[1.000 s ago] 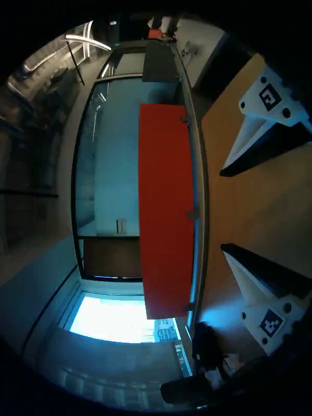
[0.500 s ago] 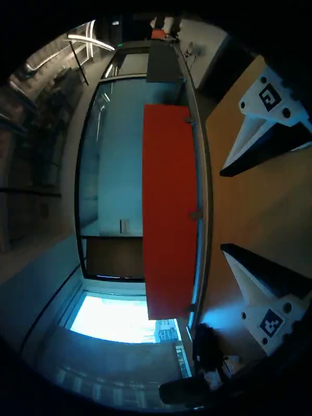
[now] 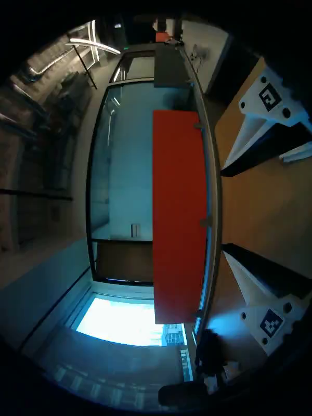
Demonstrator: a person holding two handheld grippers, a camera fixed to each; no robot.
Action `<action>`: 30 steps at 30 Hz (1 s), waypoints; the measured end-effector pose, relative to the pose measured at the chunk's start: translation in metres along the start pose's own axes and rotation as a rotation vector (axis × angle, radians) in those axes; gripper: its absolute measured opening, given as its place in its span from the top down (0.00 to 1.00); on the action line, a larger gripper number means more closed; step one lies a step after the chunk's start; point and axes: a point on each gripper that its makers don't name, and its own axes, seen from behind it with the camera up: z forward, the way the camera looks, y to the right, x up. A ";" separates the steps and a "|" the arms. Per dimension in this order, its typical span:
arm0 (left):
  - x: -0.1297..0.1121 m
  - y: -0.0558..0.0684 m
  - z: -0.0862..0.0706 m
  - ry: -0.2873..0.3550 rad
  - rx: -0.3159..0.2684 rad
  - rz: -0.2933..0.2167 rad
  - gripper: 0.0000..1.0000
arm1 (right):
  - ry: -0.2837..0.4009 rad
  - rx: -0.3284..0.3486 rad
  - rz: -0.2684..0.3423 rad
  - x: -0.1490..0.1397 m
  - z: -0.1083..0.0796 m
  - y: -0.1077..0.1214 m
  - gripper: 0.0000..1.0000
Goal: Fold towel
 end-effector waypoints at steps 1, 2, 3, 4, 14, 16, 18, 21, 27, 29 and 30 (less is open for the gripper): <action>0.000 0.000 0.000 0.000 0.000 0.000 0.04 | 0.003 -0.001 0.006 -0.003 -0.001 0.001 0.01; 0.000 0.000 0.000 0.000 0.000 0.000 0.04 | 0.007 -0.002 0.011 -0.005 -0.001 0.002 0.01; 0.000 0.000 0.000 0.000 0.000 0.000 0.04 | 0.010 -0.004 0.015 -0.008 -0.001 0.004 0.01; -0.001 0.000 0.000 0.000 0.000 0.000 0.04 | 0.014 -0.009 0.017 -0.011 -0.002 0.006 0.01; -0.001 0.001 0.000 0.001 0.000 0.000 0.04 | 0.032 -0.002 0.033 -0.044 -0.005 0.012 0.01; -0.001 0.001 0.001 0.001 0.000 0.000 0.04 | 0.035 0.000 0.031 -0.050 -0.003 0.012 0.01; -0.002 0.001 0.001 0.001 0.000 0.000 0.04 | 0.038 0.001 0.030 -0.055 -0.002 0.012 0.01; -0.002 0.001 0.001 0.001 0.000 0.000 0.04 | 0.045 0.000 0.037 -0.062 0.000 0.013 0.01; -0.002 0.001 0.001 0.001 0.000 0.000 0.04 | 0.039 -0.024 0.053 -0.081 0.001 0.019 0.01; -0.002 0.001 0.001 0.001 0.000 0.000 0.04 | 0.030 -0.034 0.046 -0.088 0.001 0.021 0.01; -0.002 0.001 0.001 0.001 0.000 0.000 0.04 | 0.026 -0.037 0.042 -0.091 0.001 0.021 0.01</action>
